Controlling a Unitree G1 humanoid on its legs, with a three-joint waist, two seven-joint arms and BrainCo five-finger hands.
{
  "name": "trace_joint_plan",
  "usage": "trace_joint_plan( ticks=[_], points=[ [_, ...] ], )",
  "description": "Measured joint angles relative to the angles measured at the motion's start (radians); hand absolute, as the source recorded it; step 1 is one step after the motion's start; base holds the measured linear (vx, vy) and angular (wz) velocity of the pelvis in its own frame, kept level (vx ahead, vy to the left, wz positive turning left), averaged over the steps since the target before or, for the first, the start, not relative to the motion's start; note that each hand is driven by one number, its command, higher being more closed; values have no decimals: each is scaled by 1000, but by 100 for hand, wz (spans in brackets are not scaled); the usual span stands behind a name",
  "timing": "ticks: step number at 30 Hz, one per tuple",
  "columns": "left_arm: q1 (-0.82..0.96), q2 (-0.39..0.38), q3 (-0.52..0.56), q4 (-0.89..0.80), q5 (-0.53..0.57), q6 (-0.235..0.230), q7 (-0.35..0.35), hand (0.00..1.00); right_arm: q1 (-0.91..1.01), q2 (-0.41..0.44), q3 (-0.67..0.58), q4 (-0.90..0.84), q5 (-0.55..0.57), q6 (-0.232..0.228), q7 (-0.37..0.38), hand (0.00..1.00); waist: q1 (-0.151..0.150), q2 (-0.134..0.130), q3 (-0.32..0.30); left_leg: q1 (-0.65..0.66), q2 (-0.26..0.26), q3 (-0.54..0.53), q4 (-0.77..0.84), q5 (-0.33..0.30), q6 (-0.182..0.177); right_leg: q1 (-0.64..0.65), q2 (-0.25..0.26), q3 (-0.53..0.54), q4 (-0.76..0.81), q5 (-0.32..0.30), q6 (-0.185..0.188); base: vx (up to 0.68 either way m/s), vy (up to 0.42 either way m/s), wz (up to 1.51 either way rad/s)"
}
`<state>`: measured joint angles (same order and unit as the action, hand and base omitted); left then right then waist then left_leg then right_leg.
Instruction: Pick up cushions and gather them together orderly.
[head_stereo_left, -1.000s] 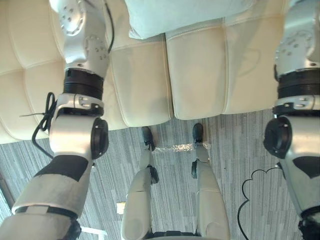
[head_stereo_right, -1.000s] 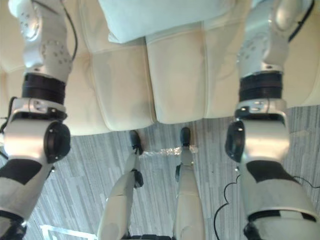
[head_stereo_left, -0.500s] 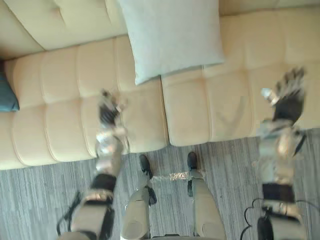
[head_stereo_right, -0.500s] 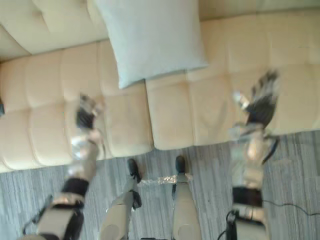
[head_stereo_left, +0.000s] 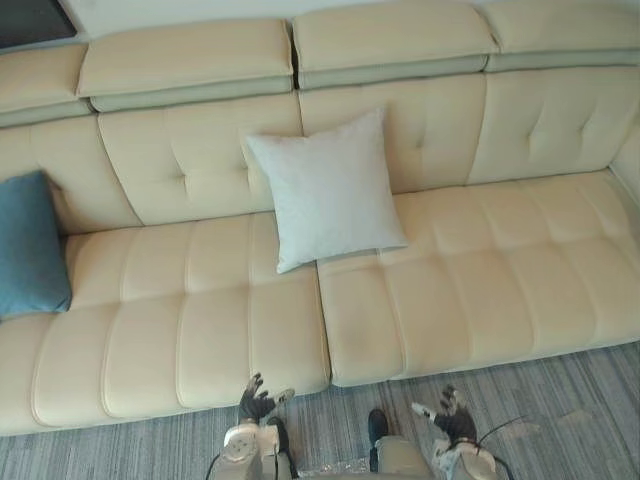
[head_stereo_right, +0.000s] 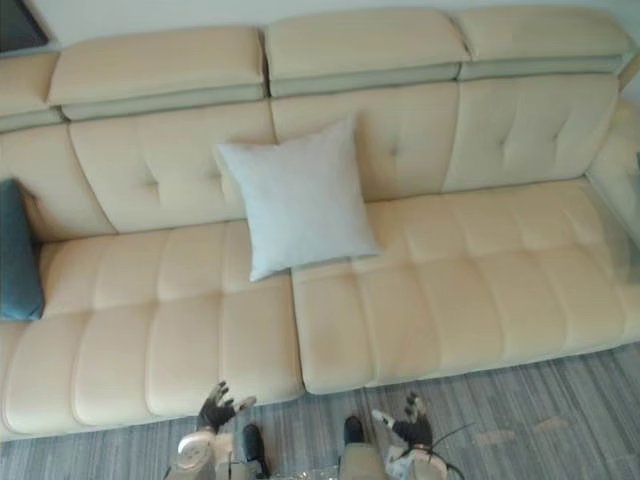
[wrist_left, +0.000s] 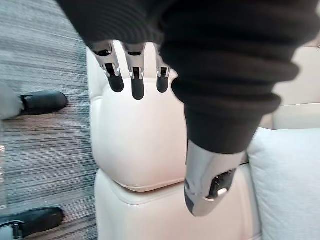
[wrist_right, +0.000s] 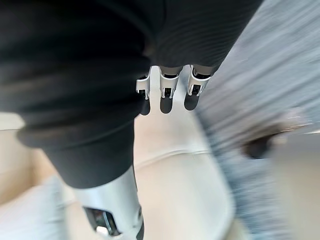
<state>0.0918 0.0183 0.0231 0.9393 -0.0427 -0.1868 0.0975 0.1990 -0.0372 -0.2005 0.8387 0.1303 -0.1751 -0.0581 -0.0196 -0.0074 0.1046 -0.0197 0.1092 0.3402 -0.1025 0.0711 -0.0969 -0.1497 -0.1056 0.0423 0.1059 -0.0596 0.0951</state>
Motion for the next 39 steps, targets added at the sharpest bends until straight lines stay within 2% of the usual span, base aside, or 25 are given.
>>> trace_joint_plan(
  ticks=[5, 8, 11, 12, 13, 14, 15, 16, 17, 18, 19, 20, 21, 22, 24, 25, 27, 28, 29, 30, 32, 35, 37, 39],
  points=[
    [-4, 24, 1, 40, 18, 5, -14, 0, -13, -3, -30, 55, 1, 11, 6, 0, -1, -12, -11, 43, -6, 9, 0, -10, -5, 47, 0, 26, -34, 16, 5, 48, 18, -13],
    [-31, 29, 1, 56, 25, 10, -13, 0, -68, -2, -27, 83, 27, 26, 8, 0, 6, -21, -9, 57, -6, 57, 1, -14, -6, 31, 9, 74, -18, 32, 7, 13, 9, -45],
    [-84, 36, 1, 48, 42, 26, -12, 0, -102, 3, -12, 81, 28, 27, 5, 0, 9, -39, 2, 2, 9, 59, 91, -59, 18, -28, 12, 62, 53, 50, 17, -92, -27, -15],
    [-91, 34, 1, 39, 42, 27, -12, 0, -105, 0, 0, 79, 28, 27, 3, 0, 18, -37, 1, -17, 22, 61, 113, -70, 36, -18, 17, 61, 20, 81, 30, -88, -21, -2],
    [-101, 27, 17, 22, 42, 26, -13, 0, -123, 4, 6, 76, 28, 28, 2, 0, 15, -25, 7, -43, 56, 58, 135, -67, 42, -45, 17, 31, 157, 2, 7, -62, -55, 45],
    [-100, 34, 25, 0, 42, 26, -10, 0, -103, 11, 6, 85, 29, 28, 1, 0, 11, -45, 2, -48, 48, 18, 158, -47, 35, -86, -14, -16, 546, -123, 33, -35, -124, 77],
    [-94, 43, 31, -5, 41, 26, -7, 0, -96, 12, 6, 98, 29, 28, 1, 0, 13, -69, -13, -71, 38, -3, 183, -41, 31, -74, -35, -10, 621, -133, 45, -65, -198, 73],
    [-100, 53, 40, -1, 41, 29, -3, 0, -97, 9, 6, 102, 29, 28, 0, 0, 24, -86, -20, -95, 30, -9, 209, -38, 30, -78, -22, -15, 592, -138, 58, -93, -170, 24],
    [-95, 38, 44, 8, 40, 35, 1, 0, -106, -1, 5, 97, 28, 27, -2, 0, 36, -68, -25, -122, 42, -32, 211, -37, 31, -64, 4, -12, 517, -137, 57, -147, -68, -17],
    [-88, 11, 45, 7, 40, 38, 4, 0, -123, -16, -4, 91, 29, 27, -7, 0, 59, -31, -34, -155, 51, -52, 208, -26, 37, -21, 30, 3, 386, -156, 46, -118, -37, -31],
    [-91, 5, 43, 4, 40, 37, 7, 0, -134, -19, -7, 86, 29, 27, -13, 0, 72, -36, -29, -174, 58, -42, 216, -15, 28, -26, 26, 6, 370, -178, 26, -159, -70, -22],
    [-105, 10, 38, 8, 39, 40, 10, 0, -153, -4, -10, 77, 30, 26, -16, 0, 74, -57, -11, -207, 52, -36, 238, -10, 28, -24, 15, -10, 330, -211, -17, -160, -124, -8],
    [-116, 9, 26, 16, 38, 42, 11, 0, -171, 5, -10, 79, 30, 27, -17, 0, 76, -53, 4, -230, 63, -46, 251, 0, 19, -11, 29, -21, 271, -220, -36, -308, -137, 8],
    [-118, 3, 20, 20, 37, 44, 11, 0, -180, 7, -10, 78, 32, 27, -23, 0, 75, -24, 27, -233, 89, -63, 250, 18, 10, 12, 51, -49, 233, -193, -58, -272, -95, 7],
    [-101, -13, 5, 29, 33, 46, 9, 0, -170, 9, -11, 79, 40, 27, -28, 0, 68, -10, 32, -205, 108, -66, 208, 39, 9, 31, 71, -73, 226, -181, -72, -304, -98, 23],
    [-93, -16, 0, 28, 33, 46, 7, 0, -153, 9, -17, 78, 45, 27, -31, 0, 63, -9, 30, -203, 118, -53, 196, 29, 3, 28, 66, -97, 215, -171, -84, -270, -59, 42],
    [-95, -17, -1, 27, 33, 45, 6, 0, -138, 17, -36, 79, 47, 27, -33, 0, 54, -23, 31, -228, 127, -48, 289, 13, 9, 20, 44, -120, 200, -158, -98, -199, 22, 32],
    [-96, -16, 0, 26, 32, 46, 6, 0, -135, 13, -48, 80, 47, 28, -33, 0, 49, -27, 31, -240, 121, -51, 392, -49, 27, 4, 29, -120, 198, -147, -91, -154, 59, 16],
    [-97, -16, 1, 26, 32, 46, 6, 0, -134, 12, -56, 80, 48, 28, -33, 0, 40, -24, 30, -242, 120, -53, 459, -110, 29, -4, 20, -117, 184, -132, -82, -142, 113, 6],
    [-94, -16, 1, 27, 33, 46, 6, 0, -131, 14, -63, 80, 48, 28, -31, 0, 39, -20, 28, -238, 120, -66, 496, -159, 21, -8, 17, -108, 176, -122, -74, -84, 162, -7],
    [-87, -14, 17, 28, 32, 46, 5, 0, -124, 22, -71, 81, 50, 32, -29, 0, 36, -9, 29, -205, 98, -109, 489, -238, -24, -27, 16, -74, 171, -102, -43, -100, 230, -30],
    [-69, 12, 26, 42, 32, 47, 6, 0, -112, 48, -70, 108, 67, 43, -17, 0, 24, -46, 5, -137, 30, -64, 386, -252, -41, 16, -25, -18, 73, -44, -3, -36, 185, -34],
    [-70, 28, 17, 53, 32, 47, 6, 0, -103, 39, -72, 123, 68, 46, -18, 0, 19, -55, -8, -119, -9, -65, 347, -252, -40, 32, -49, 1, 13, -13, -1, 38, 185, -27],
    [-73, 47, -5, 58, 34, 47, 4, 0, -98, 39, -73, 127, 68, 49, -17, 0, 13, -60, -11, -118, -26, -67, 330, -252, -40, 33, -54, 24, -19, 3, -8, 60, 136, -18]
  ],
)
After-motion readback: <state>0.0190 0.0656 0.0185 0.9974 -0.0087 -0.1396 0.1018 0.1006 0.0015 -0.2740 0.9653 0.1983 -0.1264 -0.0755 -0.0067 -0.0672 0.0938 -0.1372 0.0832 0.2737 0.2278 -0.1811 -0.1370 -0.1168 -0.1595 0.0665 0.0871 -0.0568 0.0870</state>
